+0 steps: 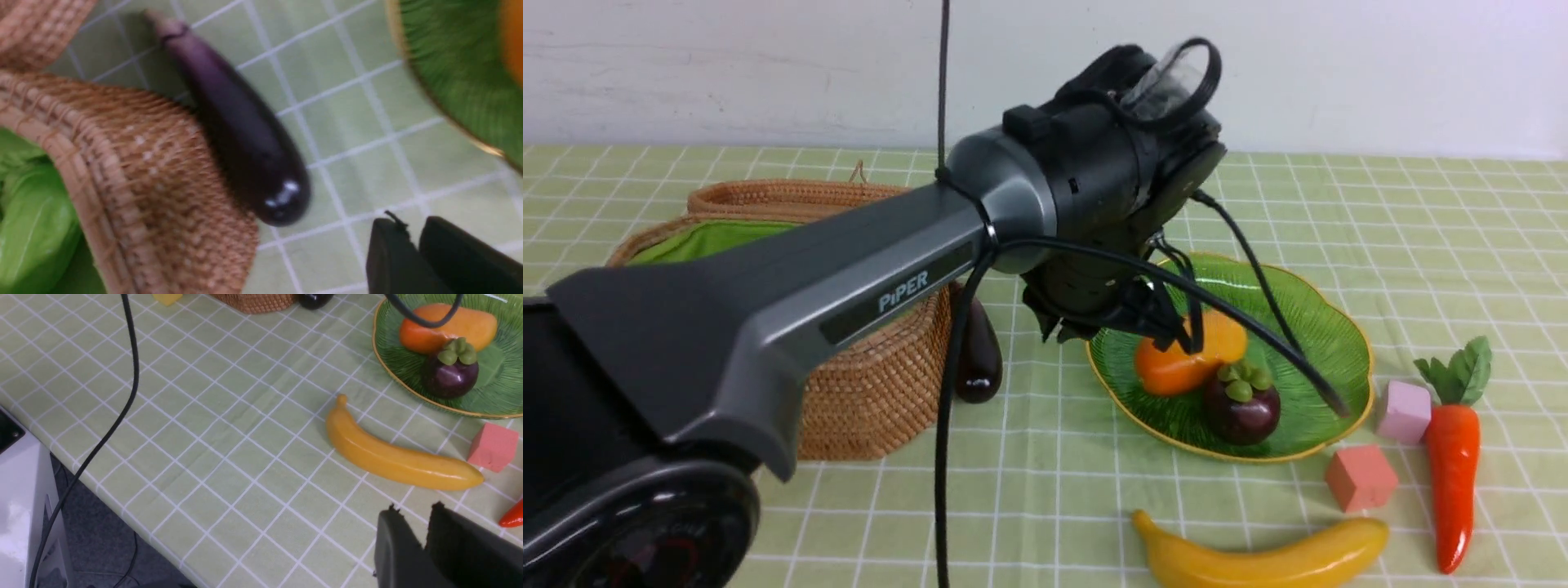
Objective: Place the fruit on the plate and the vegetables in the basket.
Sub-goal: Use the left arm to grab an eggplant and put it into the left basket
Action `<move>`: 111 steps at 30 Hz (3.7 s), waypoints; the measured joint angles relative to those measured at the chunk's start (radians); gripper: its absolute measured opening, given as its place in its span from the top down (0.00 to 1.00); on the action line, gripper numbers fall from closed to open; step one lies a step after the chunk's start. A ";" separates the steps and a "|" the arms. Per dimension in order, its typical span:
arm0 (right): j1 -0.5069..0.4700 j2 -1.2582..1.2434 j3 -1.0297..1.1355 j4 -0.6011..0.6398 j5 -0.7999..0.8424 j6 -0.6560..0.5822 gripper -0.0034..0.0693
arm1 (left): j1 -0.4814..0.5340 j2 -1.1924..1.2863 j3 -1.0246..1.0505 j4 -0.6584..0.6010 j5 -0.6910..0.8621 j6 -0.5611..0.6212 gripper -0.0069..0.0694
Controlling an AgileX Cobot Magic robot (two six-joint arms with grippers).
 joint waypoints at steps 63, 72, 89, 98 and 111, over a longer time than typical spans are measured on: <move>0.000 -0.036 0.000 0.000 0.000 -0.004 0.78 | 0.089 0.189 0.000 0.138 -0.106 -0.066 0.24; 0.000 -0.036 0.000 0.000 0.000 -0.004 0.78 | 0.088 0.196 0.000 0.152 -0.100 -0.066 0.30; 0.000 -0.036 0.000 0.000 0.000 -0.006 0.78 | 0.069 0.196 0.000 0.156 -0.033 -0.043 0.40; 0.000 -0.036 0.000 0.000 0.000 -0.006 0.77 | 0.048 0.136 0.000 0.103 -0.026 -0.009 0.40; 0.000 -0.036 0.000 0.001 0.000 -0.006 0.77 | 0.026 0.028 -0.008 0.063 -0.010 0.035 0.41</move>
